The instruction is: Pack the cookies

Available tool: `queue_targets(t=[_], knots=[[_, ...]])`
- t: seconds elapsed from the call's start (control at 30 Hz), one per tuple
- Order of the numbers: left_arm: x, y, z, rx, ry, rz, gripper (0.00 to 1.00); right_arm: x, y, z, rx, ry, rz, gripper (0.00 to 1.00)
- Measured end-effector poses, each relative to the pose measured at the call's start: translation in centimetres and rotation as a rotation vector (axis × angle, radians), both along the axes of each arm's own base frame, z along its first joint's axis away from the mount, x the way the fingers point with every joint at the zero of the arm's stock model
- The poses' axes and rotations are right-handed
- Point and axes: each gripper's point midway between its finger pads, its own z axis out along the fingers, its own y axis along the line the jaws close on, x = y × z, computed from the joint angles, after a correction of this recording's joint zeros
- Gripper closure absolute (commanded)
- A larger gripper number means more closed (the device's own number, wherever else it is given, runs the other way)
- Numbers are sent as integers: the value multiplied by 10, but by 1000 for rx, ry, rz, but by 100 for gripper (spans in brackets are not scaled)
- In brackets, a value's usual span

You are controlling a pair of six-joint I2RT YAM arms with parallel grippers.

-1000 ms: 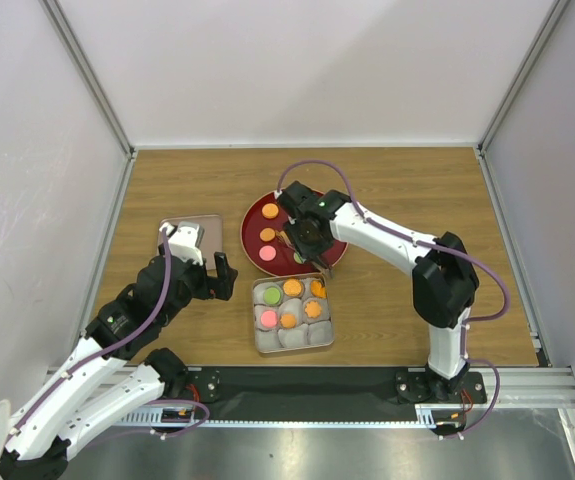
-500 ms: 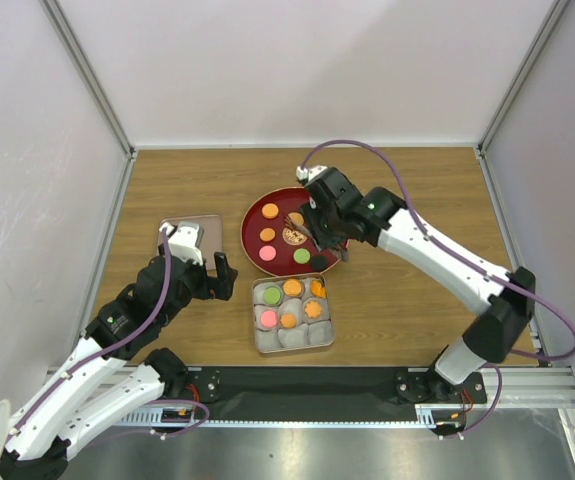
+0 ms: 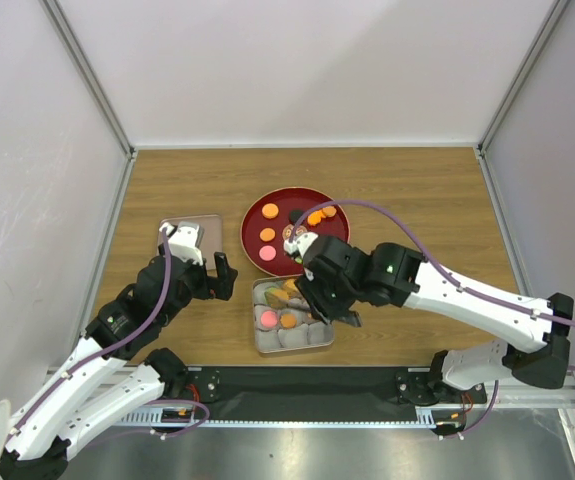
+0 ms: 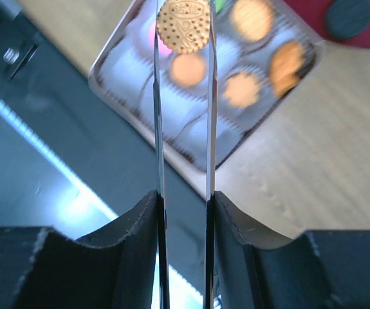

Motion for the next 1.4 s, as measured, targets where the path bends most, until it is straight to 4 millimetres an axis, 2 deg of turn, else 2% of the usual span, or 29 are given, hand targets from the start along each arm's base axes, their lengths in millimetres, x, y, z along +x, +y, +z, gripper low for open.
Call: queue_targets(t=[0.13, 0.33, 0.47, 0.67, 0.9, 1.4], knots=[[0, 0, 0, 0, 0, 0, 0, -26, -1, -4, 2, 46, 43, 72], [0, 0, 0, 0, 0, 0, 0, -44, -2, -22, -30, 99, 54, 72], [0, 0, 0, 0, 0, 0, 0, -53, 3, -27, -27, 115, 66, 71], [0, 0, 0, 0, 0, 0, 0, -58, 13, -31, -7, 124, 71, 69], [0, 0, 0, 0, 0, 0, 0, -61, 15, -43, -26, 149, 69, 66], [0, 0, 0, 0, 0, 0, 0, -65, 23, -45, 3, 167, 69, 56]])
